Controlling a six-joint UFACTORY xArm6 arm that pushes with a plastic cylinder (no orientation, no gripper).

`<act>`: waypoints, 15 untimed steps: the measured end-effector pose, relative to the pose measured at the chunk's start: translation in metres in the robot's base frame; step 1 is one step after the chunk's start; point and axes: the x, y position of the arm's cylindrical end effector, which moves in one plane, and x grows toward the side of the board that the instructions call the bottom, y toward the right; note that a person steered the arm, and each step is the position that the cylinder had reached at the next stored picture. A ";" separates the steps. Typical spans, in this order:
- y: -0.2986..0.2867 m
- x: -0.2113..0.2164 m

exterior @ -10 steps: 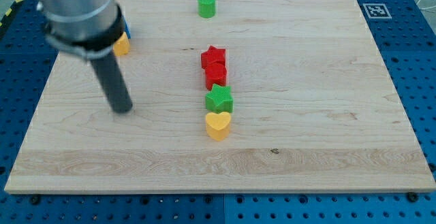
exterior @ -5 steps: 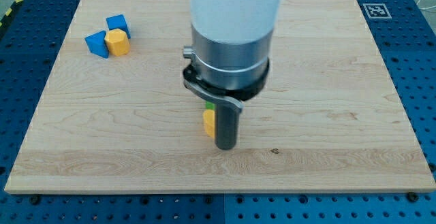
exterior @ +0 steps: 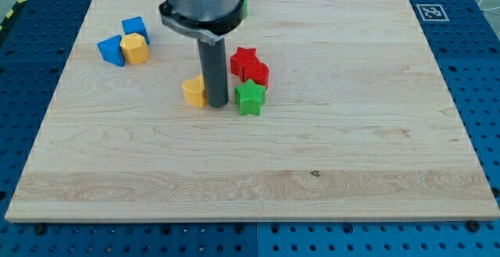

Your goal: Move the yellow heart towards the top left

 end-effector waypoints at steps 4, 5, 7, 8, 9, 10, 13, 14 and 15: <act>-0.051 -0.053; -0.047 -0.019; -0.024 -0.068; -0.014 -0.086; 0.006 -0.093; 0.039 -0.106; 0.035 -0.122; 0.025 -0.108; 0.000 -0.120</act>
